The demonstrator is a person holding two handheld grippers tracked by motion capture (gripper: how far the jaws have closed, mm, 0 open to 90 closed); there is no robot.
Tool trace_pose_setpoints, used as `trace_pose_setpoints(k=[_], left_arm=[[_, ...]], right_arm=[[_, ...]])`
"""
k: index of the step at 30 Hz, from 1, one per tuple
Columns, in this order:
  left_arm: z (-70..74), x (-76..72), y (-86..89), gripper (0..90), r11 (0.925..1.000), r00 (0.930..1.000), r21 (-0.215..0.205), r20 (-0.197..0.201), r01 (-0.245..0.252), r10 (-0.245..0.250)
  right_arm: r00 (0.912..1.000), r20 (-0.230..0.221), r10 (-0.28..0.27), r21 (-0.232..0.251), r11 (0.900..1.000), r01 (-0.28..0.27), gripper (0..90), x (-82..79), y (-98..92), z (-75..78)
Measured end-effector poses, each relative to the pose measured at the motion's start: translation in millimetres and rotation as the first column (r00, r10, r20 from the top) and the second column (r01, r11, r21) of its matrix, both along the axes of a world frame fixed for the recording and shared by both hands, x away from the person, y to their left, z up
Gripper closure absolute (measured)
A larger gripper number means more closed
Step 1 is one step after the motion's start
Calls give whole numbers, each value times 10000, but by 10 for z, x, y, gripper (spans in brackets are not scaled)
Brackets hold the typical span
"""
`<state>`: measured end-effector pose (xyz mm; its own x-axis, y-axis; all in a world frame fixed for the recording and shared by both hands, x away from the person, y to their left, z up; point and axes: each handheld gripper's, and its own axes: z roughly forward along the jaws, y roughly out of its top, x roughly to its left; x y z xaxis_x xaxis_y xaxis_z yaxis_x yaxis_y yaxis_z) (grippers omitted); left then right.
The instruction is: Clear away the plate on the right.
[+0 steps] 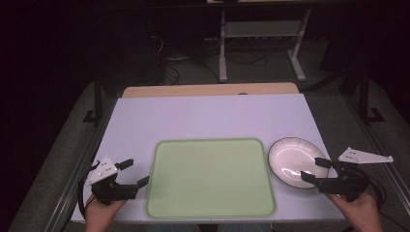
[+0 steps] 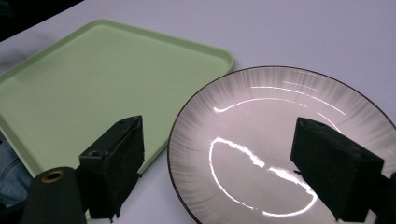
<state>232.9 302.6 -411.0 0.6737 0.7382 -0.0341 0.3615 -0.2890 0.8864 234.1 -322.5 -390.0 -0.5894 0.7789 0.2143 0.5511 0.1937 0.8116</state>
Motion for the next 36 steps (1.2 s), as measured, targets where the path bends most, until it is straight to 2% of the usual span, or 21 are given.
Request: trace_pose_setpoints(k=[10,15,18,24,30,36], left_arm=[[-2,10,-4,148,10000,10000,30,-11,30,-30],[-3,12,-3,148,10000,10000,34,-12,32,-32],[-4,15,-2,148,10000,10000,29,-28,35,-35],[-1,14,-2,148,10000,10000,28,-24,35,-35],[-6,19,-5,148,10000,10000,56,-18,52,-52],[-8,19,-10,148,10000,10000,42,-42,58,-57]], right_arm=[[9982,-251,-552,231,9982,557,171,40,-232,-14],[9964,-400,-749,140,9970,755,172,81,-321,-4],[9950,-539,-836,-70,9965,834,186,129,-374,7],[9928,-715,-962,-35,9954,962,206,210,-462,12],[9875,-1102,-1126,-54,9936,1127,221,318,-540,-8],[9722,-1994,-1228,-47,9922,1244,256,464,-595,-85]])
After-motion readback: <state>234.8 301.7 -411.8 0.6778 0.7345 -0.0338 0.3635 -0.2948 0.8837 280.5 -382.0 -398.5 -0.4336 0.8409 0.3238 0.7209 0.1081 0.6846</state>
